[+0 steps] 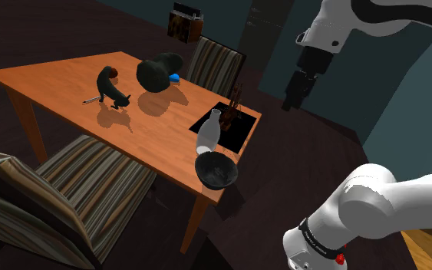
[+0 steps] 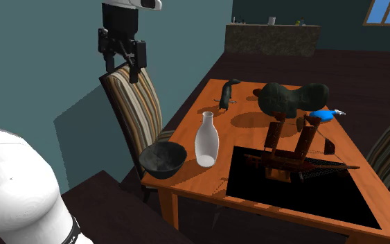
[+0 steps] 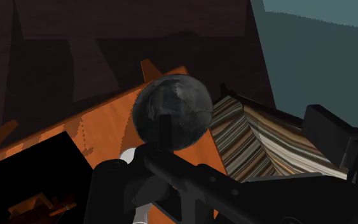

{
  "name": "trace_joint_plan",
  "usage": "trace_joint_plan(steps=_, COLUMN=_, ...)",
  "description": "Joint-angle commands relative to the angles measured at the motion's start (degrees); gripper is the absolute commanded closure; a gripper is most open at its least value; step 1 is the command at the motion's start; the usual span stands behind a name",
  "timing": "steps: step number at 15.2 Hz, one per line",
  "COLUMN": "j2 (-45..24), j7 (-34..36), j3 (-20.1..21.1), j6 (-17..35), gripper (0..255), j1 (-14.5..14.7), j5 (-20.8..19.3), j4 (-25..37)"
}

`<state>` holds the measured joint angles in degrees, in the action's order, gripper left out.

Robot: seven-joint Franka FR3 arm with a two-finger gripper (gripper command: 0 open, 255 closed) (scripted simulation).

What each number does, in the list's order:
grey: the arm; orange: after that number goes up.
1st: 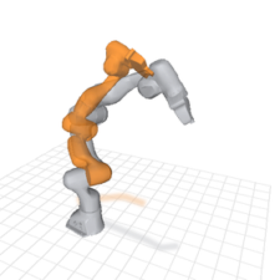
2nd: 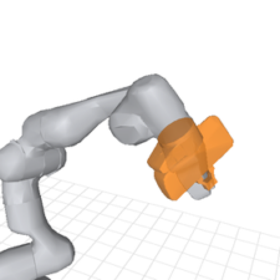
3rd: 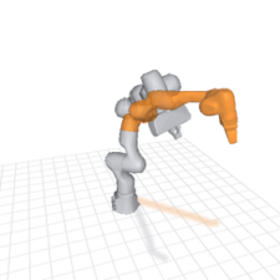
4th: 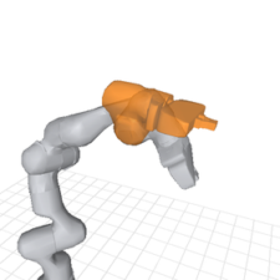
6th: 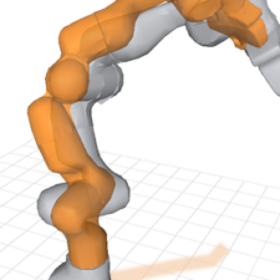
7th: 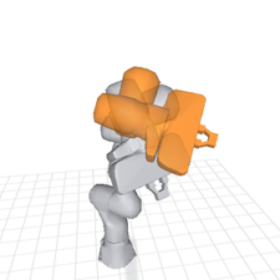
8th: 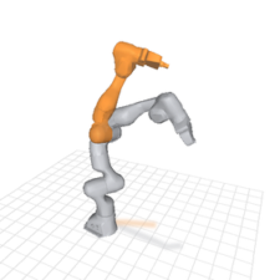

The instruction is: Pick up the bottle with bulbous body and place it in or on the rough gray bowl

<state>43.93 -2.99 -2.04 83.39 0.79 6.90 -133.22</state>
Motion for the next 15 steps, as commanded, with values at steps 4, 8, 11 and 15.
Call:
trace_joint_plan(steps=4, j2=-5.01, j7=-0.84, j3=-0.02, j6=5.20, gripper=0, j1=-0.16, j5=-0.82, j4=-0.07)
trace_joint_plan(steps=8, j2=-12.32, j7=-1.75, j3=-0.10, j6=11.70, gripper=0, j1=-0.38, j5=-1.83, j4=0.94)
trace_joint_plan(steps=11, j2=-18.16, j7=-2.29, j3=-0.19, j6=16.14, gripper=0, j1=-0.54, j5=-2.55, j4=2.51)
trace_joint_plan(steps=15, j2=-26.27, j7=-2.84, j3=-0.36, j6=21.33, gripper=0, j1=-0.77, j5=-3.46, j4=5.66)
